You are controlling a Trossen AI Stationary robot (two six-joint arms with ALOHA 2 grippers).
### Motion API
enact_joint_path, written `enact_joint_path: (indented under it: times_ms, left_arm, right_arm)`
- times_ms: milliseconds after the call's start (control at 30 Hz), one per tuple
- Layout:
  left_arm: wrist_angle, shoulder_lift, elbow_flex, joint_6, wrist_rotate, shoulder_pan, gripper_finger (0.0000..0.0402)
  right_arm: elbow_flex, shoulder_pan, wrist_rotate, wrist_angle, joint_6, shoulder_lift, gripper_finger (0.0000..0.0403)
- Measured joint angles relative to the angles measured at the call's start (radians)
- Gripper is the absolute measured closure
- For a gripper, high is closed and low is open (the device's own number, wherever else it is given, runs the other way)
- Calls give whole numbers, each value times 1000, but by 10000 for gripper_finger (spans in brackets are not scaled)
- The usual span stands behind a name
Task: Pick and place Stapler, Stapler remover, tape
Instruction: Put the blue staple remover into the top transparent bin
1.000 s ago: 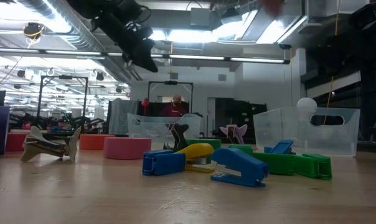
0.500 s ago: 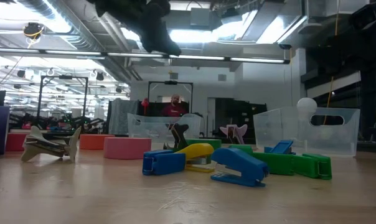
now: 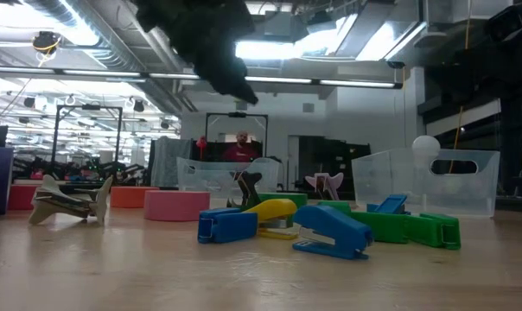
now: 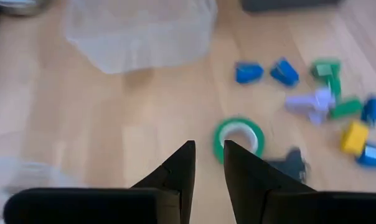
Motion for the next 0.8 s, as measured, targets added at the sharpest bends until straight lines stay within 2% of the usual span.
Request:
enact_joint_path:
  times_ms: [200, 433, 533, 700, 800]
  left_arm:
    - [-77, 95, 0, 191, -1, -74, 323]
    - [-77, 180, 0, 349, -8, -149, 318]
    - [-71, 216, 0, 381, -18, -170, 318]
    - [-19, 247, -1, 368, -120, -196, 319]
    - [10, 247, -1, 366, -134, -206, 319]
  right_arm:
    - [0, 0, 0, 0, 0, 0, 178]
    - [0, 0, 0, 0, 0, 0, 178]
    - [0, 0, 0, 0, 0, 0, 178]
    - [0, 0, -1, 0, 0, 0, 178]
    - [0, 0, -1, 0, 0, 0, 178]
